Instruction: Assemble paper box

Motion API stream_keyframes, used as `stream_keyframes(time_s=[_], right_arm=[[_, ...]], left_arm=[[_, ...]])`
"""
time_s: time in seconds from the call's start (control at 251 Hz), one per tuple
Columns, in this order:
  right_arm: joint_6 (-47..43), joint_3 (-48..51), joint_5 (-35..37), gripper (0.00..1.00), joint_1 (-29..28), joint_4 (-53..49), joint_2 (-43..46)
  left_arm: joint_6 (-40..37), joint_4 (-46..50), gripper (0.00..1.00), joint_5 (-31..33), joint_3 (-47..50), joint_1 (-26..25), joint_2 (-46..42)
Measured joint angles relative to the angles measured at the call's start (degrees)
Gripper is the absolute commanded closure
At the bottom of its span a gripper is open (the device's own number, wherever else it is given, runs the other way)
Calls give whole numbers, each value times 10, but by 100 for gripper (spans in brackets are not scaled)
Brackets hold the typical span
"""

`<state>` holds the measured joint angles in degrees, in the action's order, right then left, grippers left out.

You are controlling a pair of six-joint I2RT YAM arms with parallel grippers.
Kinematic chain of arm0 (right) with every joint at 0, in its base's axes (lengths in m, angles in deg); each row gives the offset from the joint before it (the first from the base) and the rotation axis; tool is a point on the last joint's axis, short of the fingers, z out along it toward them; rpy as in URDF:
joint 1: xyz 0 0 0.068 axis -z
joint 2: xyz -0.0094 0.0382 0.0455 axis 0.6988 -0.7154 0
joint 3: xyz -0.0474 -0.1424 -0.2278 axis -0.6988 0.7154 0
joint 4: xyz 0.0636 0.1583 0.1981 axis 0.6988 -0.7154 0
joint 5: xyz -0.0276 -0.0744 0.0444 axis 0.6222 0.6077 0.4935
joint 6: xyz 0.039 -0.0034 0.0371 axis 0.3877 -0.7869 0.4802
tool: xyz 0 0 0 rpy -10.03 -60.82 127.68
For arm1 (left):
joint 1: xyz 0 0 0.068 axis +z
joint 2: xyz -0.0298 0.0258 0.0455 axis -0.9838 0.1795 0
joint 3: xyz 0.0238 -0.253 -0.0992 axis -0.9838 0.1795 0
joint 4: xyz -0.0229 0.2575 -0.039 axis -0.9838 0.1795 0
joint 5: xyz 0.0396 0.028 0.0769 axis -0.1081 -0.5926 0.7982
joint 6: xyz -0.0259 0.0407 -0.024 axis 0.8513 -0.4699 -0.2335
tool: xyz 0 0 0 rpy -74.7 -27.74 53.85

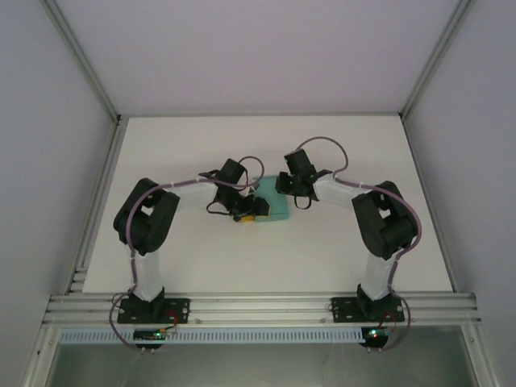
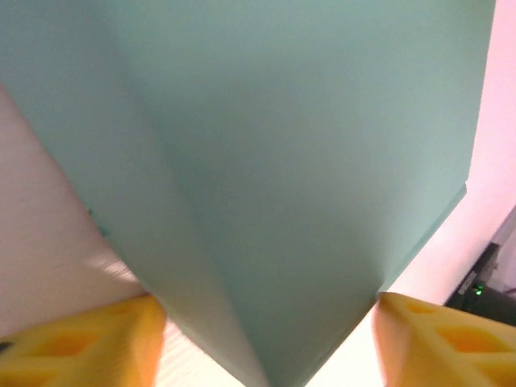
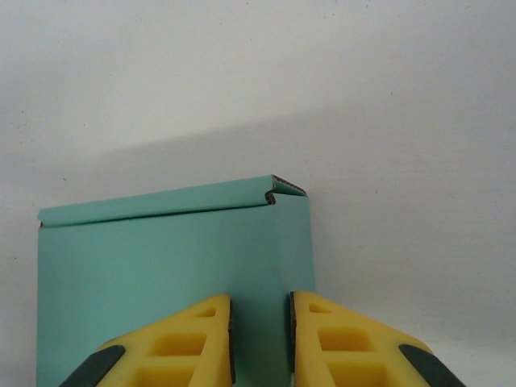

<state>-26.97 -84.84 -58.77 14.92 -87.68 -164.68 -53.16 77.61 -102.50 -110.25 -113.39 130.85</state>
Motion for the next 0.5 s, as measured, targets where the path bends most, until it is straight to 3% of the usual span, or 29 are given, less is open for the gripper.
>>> stream_keyframes(time_s=[0.084,0.224,0.355,0.499], right_arm=[[2,0,0,79,0,-2,0],[4,0,0,79,0,-3,0],[4,-1,0,79,-1,-3,0],[4,-1,2,79,-2,-5,0]], left_arm=[[-3,1,13,26,7,7,-23],[-10,5,6,51,9,19,-65],[-13,10,10,65,6,36,-81],[-12,14,18,76,-33,61,-41]])
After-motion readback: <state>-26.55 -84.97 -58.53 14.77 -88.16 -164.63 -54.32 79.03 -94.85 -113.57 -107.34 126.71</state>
